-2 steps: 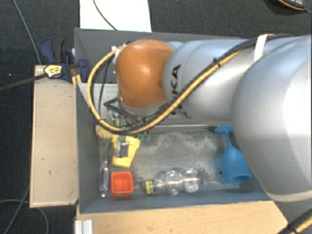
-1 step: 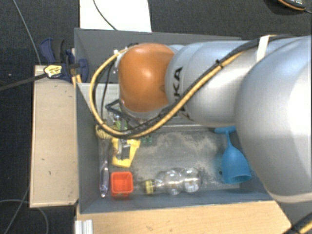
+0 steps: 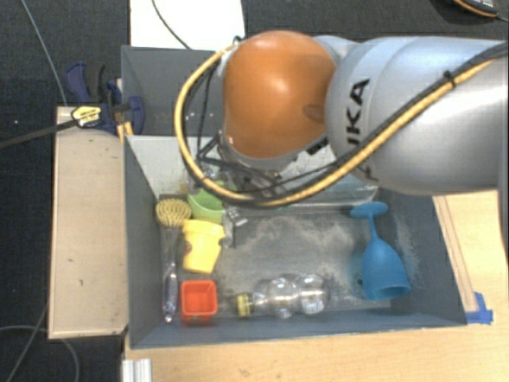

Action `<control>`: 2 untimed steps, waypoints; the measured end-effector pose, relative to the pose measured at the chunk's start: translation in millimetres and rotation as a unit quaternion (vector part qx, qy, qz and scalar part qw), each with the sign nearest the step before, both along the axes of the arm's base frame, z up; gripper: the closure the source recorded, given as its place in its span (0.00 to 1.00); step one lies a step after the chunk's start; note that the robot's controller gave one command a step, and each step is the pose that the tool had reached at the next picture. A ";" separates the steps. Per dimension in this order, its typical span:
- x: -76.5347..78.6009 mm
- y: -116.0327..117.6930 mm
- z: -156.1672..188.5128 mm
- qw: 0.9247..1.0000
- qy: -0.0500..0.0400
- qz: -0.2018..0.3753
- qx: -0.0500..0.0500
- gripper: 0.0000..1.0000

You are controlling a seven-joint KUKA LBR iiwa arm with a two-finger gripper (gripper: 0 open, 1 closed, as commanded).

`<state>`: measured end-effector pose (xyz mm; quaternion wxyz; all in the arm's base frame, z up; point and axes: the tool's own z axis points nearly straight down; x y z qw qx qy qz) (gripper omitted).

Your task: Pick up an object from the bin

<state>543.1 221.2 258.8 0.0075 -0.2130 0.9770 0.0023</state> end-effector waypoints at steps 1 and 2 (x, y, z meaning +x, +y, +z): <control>8.5 0.0 -93.4 0.999 0.004 -0.047 -0.001 0.00; 2.8 -2.6 -94.3 0.999 0.013 -0.044 -0.005 0.00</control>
Offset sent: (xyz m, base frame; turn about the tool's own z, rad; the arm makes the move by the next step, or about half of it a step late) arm 0.0024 -0.0060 0.0567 -0.0048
